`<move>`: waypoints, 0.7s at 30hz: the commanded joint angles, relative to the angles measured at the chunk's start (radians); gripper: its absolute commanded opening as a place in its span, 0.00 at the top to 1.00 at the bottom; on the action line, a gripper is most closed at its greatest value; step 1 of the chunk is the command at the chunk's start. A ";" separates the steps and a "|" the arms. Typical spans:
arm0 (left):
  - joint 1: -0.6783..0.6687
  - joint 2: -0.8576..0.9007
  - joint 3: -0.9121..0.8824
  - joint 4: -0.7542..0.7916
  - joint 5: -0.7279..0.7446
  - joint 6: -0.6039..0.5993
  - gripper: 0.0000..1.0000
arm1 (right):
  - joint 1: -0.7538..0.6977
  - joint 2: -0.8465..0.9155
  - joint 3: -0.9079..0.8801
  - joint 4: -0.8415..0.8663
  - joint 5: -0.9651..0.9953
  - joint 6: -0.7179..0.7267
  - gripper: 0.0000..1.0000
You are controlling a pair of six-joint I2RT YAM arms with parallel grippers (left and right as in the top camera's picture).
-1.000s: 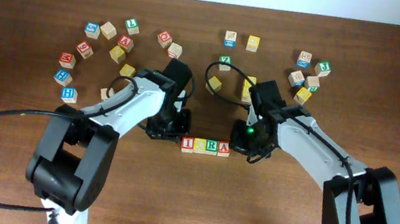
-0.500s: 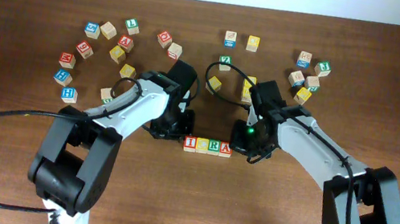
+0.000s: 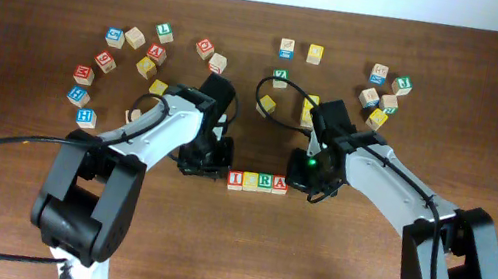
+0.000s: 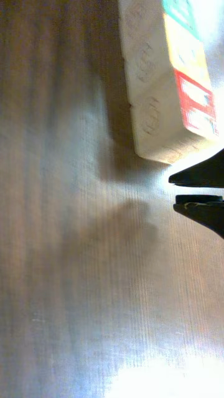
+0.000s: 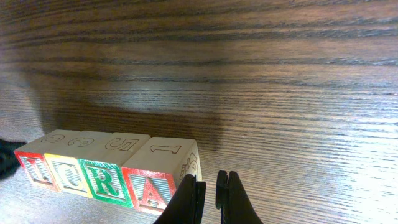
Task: Spell out ICRA
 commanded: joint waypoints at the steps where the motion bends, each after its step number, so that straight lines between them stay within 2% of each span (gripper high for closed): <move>1: 0.003 -0.001 0.059 -0.092 0.007 0.014 1.00 | 0.001 0.014 -0.004 -0.003 -0.002 0.010 0.96; 8: 0.002 -0.039 0.065 -0.261 -0.003 0.058 1.00 | -0.021 0.014 -0.004 -0.031 0.001 0.010 0.95; 10: 0.003 -0.039 0.052 -0.237 -0.051 0.058 1.00 | -0.021 0.014 -0.005 -0.049 0.002 0.013 0.95; 16: -0.006 -0.020 0.020 -0.055 -0.056 -0.006 1.00 | -0.018 0.026 -0.005 -0.057 -0.006 0.035 0.95; 21: -0.058 -0.017 0.001 -0.011 -0.053 -0.014 1.00 | -0.018 0.026 -0.005 -0.055 -0.030 0.035 0.95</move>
